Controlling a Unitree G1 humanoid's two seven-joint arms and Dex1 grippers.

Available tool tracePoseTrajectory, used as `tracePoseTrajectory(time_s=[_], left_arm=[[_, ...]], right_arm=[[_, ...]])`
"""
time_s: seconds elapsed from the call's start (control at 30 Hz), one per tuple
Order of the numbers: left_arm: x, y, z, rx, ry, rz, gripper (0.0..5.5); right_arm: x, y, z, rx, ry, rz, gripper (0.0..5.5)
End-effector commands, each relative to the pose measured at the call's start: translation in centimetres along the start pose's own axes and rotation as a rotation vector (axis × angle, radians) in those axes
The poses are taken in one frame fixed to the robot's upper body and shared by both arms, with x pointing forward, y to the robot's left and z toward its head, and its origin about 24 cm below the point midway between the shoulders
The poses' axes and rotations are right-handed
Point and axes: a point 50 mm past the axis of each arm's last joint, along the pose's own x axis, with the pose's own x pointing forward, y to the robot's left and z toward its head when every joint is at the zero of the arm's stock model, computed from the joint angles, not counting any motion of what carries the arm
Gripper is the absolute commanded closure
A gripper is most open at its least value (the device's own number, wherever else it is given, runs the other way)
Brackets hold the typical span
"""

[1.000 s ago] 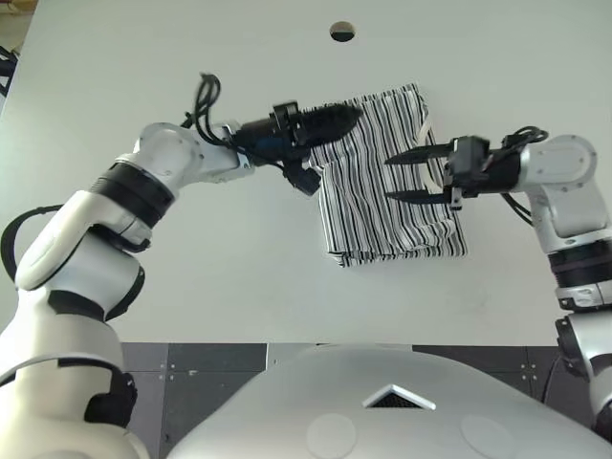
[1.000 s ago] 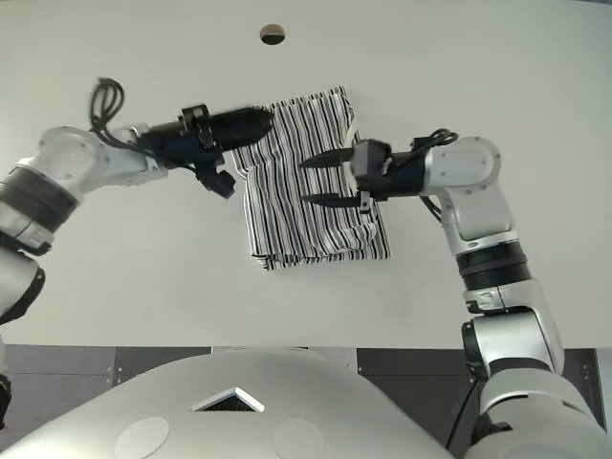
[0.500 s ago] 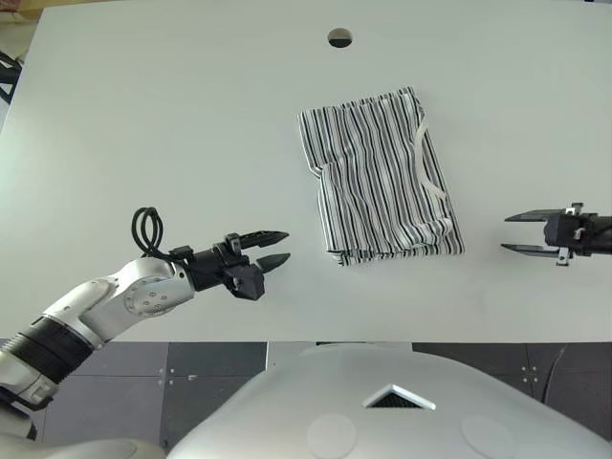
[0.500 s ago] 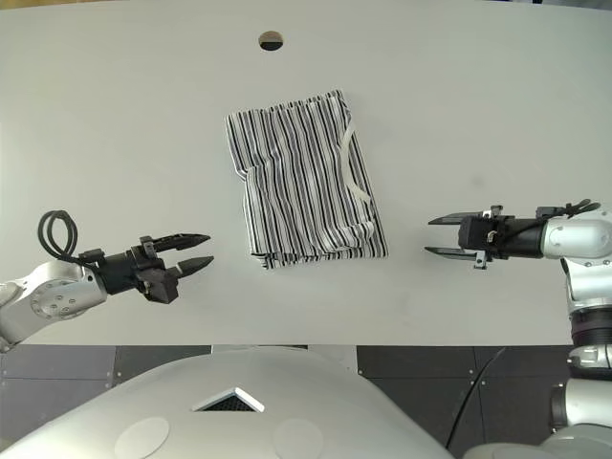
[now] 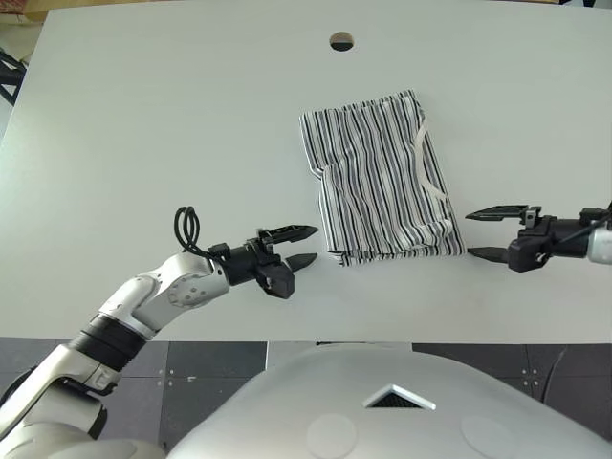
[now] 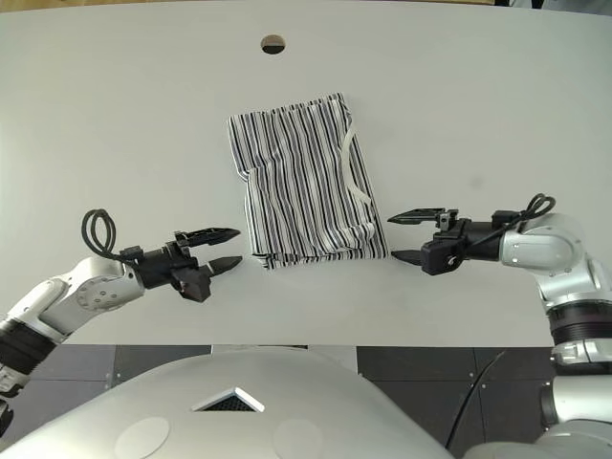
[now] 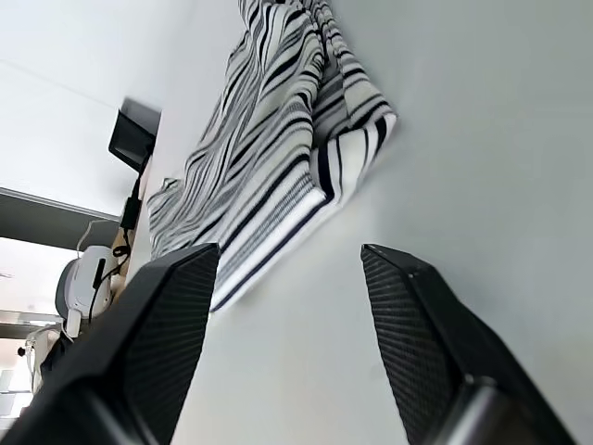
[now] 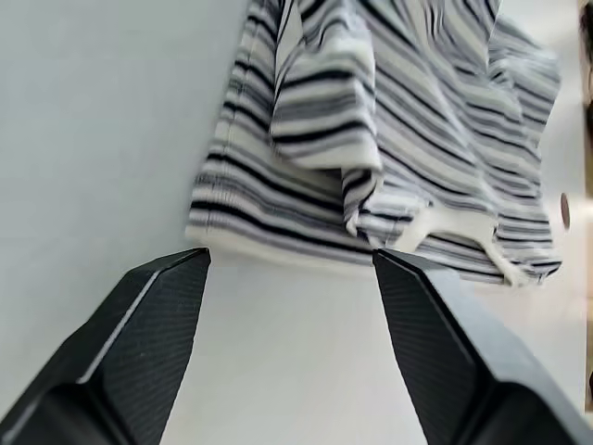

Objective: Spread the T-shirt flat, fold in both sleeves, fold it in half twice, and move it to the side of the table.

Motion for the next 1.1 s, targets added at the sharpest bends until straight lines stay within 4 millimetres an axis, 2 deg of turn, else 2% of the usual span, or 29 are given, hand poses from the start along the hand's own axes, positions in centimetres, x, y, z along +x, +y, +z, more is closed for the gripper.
tracePoseTrajectory(time_s=[0.03, 0.27, 0.3, 0.37, 0.8, 1.0, 1.1], left_arm=[[0.9, -1.6, -0.8, 0.025, 0.036, -0.109, 2.65], [2.3, -1.6, -0.6, 0.044, -0.006, -0.104, 2.65], [2.4, -1.7, -0.5, 0.040, -0.014, -0.106, 2.82], [2.6, -1.9, -0.4, 0.033, -0.026, -0.114, 3.06], [3.2, -1.8, -0.2, 0.046, -0.046, -0.106, 4.83], [3.3, -1.8, -0.2, 0.045, -0.062, -0.122, 5.39], [3.2, -1.9, -0.1, 0.034, -0.076, -0.129, 5.40]], right_arm=[[2.9, 2.9, 0.1, 0.025, -0.013, 0.168, 2.22], [4.1, 2.6, 0.3, 0.010, -0.040, 0.160, 2.22], [4.2, 2.5, 0.4, 0.012, -0.043, 0.159, 2.22], [4.3, 2.5, 0.3, 0.020, -0.045, 0.158, 2.47], [4.1, 2.4, 0.1, 0.025, -0.037, 0.168, 5.13], [4.2, 2.2, 0.3, 0.043, -0.057, 0.157, 5.27], [4.1, 1.7, 0.9, 0.097, -0.104, 0.122, 5.27]])
